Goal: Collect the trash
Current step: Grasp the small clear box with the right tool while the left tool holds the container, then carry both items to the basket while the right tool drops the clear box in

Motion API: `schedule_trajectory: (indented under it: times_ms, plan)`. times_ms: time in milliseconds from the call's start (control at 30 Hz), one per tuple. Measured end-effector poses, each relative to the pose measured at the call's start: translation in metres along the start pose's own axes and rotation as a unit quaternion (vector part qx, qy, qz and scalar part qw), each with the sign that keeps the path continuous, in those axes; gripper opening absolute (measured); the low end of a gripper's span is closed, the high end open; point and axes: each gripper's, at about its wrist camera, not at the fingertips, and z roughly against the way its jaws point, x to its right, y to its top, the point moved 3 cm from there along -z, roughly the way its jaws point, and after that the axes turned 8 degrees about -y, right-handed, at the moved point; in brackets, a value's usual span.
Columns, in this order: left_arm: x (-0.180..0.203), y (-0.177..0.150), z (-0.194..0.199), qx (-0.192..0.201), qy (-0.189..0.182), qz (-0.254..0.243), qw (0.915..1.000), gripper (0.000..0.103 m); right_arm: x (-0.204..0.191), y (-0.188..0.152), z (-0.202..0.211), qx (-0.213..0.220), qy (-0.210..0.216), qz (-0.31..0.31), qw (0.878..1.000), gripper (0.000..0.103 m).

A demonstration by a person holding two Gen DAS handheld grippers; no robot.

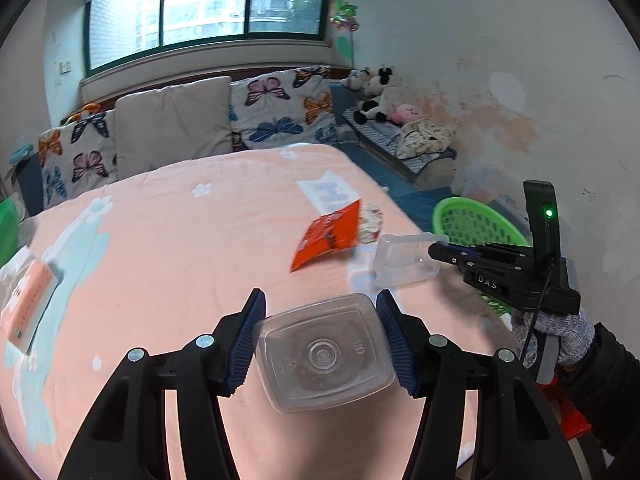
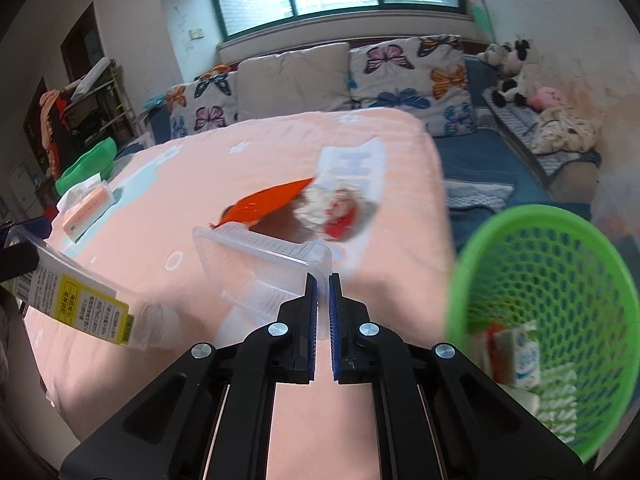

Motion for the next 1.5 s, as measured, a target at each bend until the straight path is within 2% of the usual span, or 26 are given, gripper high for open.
schedule_trajectory:
  times_ms: [300,600,800,933,1033,1233,1400,1500]
  plan:
    - [0.045,0.025,-0.018,-0.004,-0.049,-0.020,0.9986,0.055,0.068,-0.018,0.035,0.008,-0.064,-0.038,0.997,0.006]
    - [0.101,0.057,-0.042,-0.002,-0.089,-0.055,0.9945,0.055,0.132,-0.041,0.050,-0.006,-0.121,-0.082,0.989,0.007]
    - [0.137,0.082,-0.063,-0.001,-0.109,-0.076,0.9912,0.055,0.161,-0.054,0.052,-0.020,-0.132,-0.117,0.984,0.011]
    - [0.156,0.095,-0.077,0.001,-0.119,-0.089,0.9890,0.055,0.174,-0.061,0.055,-0.021,-0.140,-0.132,0.981,0.025]
    - [0.170,0.104,-0.093,-0.003,-0.127,-0.092,0.9876,0.055,0.182,-0.065,0.059,-0.020,-0.139,-0.143,0.980,0.031]
    - [0.198,0.115,-0.124,-0.004,-0.139,-0.095,0.9858,0.055,0.193,-0.073,0.068,-0.014,-0.141,-0.156,0.977,0.036]
    - [0.211,0.110,-0.145,-0.013,-0.143,-0.090,0.9855,0.055,0.199,-0.081,0.074,-0.015,-0.140,-0.169,0.976,0.038]
    - [0.213,0.103,-0.161,-0.027,-0.143,-0.082,0.9860,0.055,0.201,-0.084,0.077,-0.012,-0.138,-0.174,0.975,0.048]
